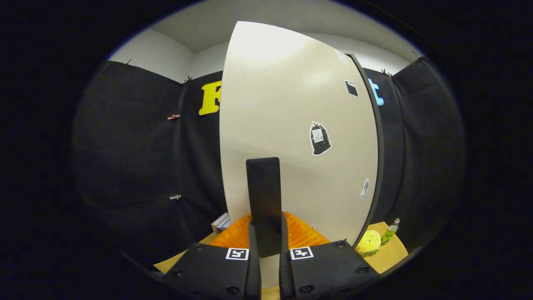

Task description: Open the shoe cabinet door, grab the shoes and put them into the shoe cabinet, then close the shoe cabinet door.

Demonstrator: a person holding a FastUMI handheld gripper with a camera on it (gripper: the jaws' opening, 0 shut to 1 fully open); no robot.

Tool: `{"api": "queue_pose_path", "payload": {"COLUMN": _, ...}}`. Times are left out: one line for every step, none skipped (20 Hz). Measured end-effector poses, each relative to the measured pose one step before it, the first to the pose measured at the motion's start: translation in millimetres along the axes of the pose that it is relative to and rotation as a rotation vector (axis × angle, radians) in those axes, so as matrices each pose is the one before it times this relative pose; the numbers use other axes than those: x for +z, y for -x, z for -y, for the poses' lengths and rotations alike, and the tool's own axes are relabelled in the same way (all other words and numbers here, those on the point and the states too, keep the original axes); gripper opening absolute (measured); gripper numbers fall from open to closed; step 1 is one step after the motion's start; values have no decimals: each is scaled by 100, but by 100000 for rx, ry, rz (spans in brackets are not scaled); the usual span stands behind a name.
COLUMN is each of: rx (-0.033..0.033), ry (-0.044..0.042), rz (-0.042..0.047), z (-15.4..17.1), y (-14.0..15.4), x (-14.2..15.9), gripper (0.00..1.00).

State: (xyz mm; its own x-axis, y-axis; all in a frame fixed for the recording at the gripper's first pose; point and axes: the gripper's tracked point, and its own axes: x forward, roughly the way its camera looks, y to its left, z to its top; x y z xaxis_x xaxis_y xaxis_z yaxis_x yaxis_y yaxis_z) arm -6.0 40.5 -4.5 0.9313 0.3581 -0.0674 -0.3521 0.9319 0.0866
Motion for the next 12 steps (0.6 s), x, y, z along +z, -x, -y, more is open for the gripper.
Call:
{"api": "queue_pose_path", "payload": {"rx": -181, "ry": -15, "rz": -502, "z": 717, "y": 1036, "x": 95, "gripper": 21}}
{"api": "queue_pose_path", "payload": {"rx": -367, "ry": -470, "rz": -193, "z": 527, "y": 697, "x": 21, "gripper": 21}}
{"api": "queue_pose_path", "payload": {"rx": -948, "ry": -504, "rz": -282, "z": 829, "y": 767, "x": 163, "gripper": 21}}
{"api": "queue_pose_path", "payload": {"rx": -1115, "ry": 187, "rz": -158, "z": 849, "y": 950, "x": 119, "gripper": 21}}
{"api": "queue_pose_path", "payload": {"rx": -1281, "ry": 522, "rz": 39, "z": 805, "y": 715, "x": 73, "gripper": 21}}
{"api": "queue_pose_path", "payload": {"rx": -1637, "ry": 497, "rz": -385, "z": 616, "y": 731, "x": -34, "gripper": 21}}
{"api": "queue_pose_path", "payload": {"rx": -1547, "ry": 369, "rz": -8, "z": 813, "y": 557, "x": 135, "gripper": 21}}
{"api": "queue_pose_path", "payload": {"rx": -1615, "ry": 110, "rz": -834, "z": 1067, "y": 648, "x": -38, "gripper": 21}}
{"api": "queue_pose_path", "payload": {"rx": -1547, "ry": -544, "rz": -397, "z": 1020, "y": 398, "x": 58, "gripper": 20}}
{"api": "queue_pose_path", "payload": {"rx": -1712, "ry": -245, "rz": -286, "z": 801, "y": 546, "x": 57, "gripper": 20}}
{"api": "queue_pose_path", "payload": {"rx": -1748, "ry": 454, "rz": 145, "z": 804, "y": 494, "x": 179, "gripper": 20}}
{"api": "queue_pose_path", "payload": {"rx": -2032, "ry": 675, "rz": -13, "z": 843, "y": 215, "x": 89, "gripper": 20}}
